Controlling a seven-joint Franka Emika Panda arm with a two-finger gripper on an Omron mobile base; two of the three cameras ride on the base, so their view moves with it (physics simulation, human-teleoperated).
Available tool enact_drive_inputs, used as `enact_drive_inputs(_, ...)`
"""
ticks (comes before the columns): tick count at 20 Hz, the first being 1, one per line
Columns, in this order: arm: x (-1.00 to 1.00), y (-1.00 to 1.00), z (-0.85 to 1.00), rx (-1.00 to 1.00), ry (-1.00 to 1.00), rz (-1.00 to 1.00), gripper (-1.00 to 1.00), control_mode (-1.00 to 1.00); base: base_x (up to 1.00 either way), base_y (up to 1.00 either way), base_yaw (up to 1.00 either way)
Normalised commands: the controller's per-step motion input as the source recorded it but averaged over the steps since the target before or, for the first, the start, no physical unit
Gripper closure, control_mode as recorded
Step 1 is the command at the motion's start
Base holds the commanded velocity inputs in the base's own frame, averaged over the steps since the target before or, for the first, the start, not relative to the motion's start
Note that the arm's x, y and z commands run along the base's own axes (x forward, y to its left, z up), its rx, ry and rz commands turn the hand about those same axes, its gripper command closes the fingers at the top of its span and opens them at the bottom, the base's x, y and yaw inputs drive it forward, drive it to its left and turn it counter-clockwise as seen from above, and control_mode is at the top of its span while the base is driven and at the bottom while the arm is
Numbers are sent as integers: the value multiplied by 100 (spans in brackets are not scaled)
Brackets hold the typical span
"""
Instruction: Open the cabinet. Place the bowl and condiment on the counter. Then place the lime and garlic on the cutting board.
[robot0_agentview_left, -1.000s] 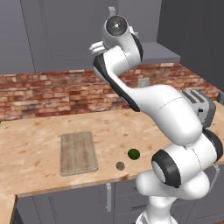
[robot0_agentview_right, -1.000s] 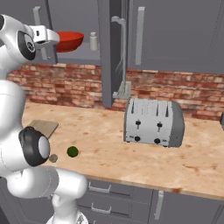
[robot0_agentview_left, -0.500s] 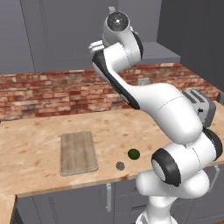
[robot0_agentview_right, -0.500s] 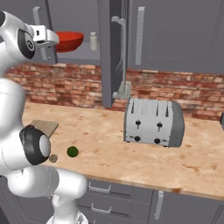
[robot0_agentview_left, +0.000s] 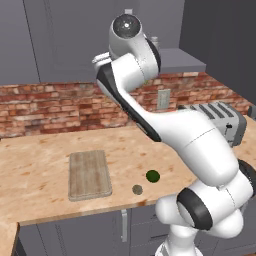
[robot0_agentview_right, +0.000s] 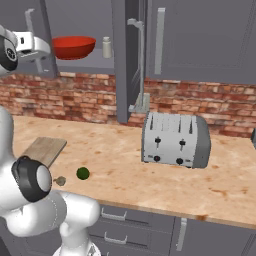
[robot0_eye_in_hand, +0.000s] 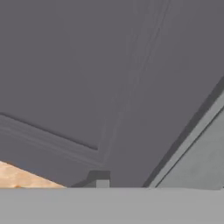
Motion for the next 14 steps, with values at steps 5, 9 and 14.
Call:
enact_drive_inputs(5,-100,100,-2,-6,0,16,100,-100,0,0,0)
enact_drive_inputs(9,-93,100,0,-3,0,16,100,-100,0,0,0)
enact_drive_inputs(14,-80,47,6,5,0,5,-100,-100,0,0,0)
